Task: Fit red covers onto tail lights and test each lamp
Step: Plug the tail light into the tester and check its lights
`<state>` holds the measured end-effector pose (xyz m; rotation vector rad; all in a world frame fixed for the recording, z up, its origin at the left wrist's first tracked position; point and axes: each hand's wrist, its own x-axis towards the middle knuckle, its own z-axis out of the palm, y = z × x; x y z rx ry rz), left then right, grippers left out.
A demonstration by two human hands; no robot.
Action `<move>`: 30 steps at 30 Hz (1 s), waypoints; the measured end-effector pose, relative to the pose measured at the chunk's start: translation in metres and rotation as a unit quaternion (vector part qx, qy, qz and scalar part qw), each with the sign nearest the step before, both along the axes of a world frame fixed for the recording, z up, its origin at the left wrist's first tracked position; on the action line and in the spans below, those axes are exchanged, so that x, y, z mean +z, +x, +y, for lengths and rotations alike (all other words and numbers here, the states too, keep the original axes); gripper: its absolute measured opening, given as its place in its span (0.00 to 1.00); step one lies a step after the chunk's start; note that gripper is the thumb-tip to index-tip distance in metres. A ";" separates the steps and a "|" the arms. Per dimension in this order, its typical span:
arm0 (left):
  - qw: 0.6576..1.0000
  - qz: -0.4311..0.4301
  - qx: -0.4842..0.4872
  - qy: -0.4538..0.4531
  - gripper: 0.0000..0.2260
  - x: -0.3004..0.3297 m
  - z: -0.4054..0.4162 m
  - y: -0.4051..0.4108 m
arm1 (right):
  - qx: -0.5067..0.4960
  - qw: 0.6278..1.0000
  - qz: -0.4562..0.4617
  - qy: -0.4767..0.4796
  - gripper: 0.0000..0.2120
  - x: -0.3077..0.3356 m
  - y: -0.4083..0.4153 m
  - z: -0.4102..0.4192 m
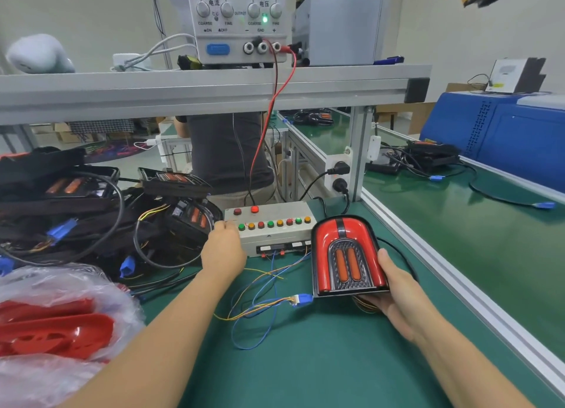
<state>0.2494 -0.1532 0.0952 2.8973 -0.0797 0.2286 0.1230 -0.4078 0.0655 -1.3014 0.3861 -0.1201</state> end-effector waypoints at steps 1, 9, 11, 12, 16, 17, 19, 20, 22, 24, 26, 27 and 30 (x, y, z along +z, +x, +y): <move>1.000 -0.002 0.004 0.002 0.20 0.000 0.000 -0.001 | -0.004 1.000 -0.001 0.001 0.22 0.000 0.000 0.000; 0.994 -0.009 0.023 0.103 0.16 0.006 -0.003 0.002 | -0.022 1.000 -0.008 0.010 0.20 -0.005 0.001 -0.001; 0.990 -0.018 0.021 0.141 0.16 0.007 -0.007 0.003 | -0.024 1.000 -0.012 0.011 0.20 -0.004 0.001 -0.001; 0.987 -0.023 0.020 0.157 0.16 0.007 -0.008 0.004 | -0.022 1.000 -0.013 0.010 0.20 -0.004 0.001 -0.001; 0.983 -0.038 0.023 0.176 0.16 0.004 -0.005 0.008 | -0.023 1.000 -0.015 0.008 0.19 -0.004 0.000 0.000; 0.983 -0.042 0.024 0.175 0.16 0.003 -0.004 0.008 | -0.023 1.000 -0.015 0.007 0.19 -0.005 -0.001 -0.001; 0.985 -0.050 0.025 0.164 0.16 0.003 -0.003 0.007 | -0.025 1.000 -0.016 0.007 0.19 -0.006 -0.002 -0.002; 0.986 -0.054 0.030 0.153 0.17 0.002 -0.003 0.005 | -0.026 0.999 -0.017 0.009 0.19 -0.006 -0.002 -0.002; 0.987 -0.073 0.046 0.137 0.18 0.000 -0.006 -0.001 | -0.023 0.999 -0.022 0.011 0.20 -0.007 -0.003 -0.002; 0.987 -0.102 0.035 0.122 0.26 -0.006 -0.016 -0.008 | -0.014 1.000 -0.026 0.007 0.21 -0.008 -0.003 -0.002; 0.990 -0.111 -0.021 0.087 0.35 -0.011 -0.034 -0.014 | -0.010 1.000 -0.028 0.004 0.22 -0.008 -0.002 -0.001; 0.992 -0.098 -0.048 0.066 0.37 -0.012 -0.046 -0.016 | -0.010 1.000 -0.027 0.001 0.22 -0.008 -0.002 -0.001; 0.996 -0.017 -0.085 0.019 0.38 -0.010 -0.077 -0.018 | -0.012 1.000 -0.026 -0.003 0.21 -0.007 -0.003 0.000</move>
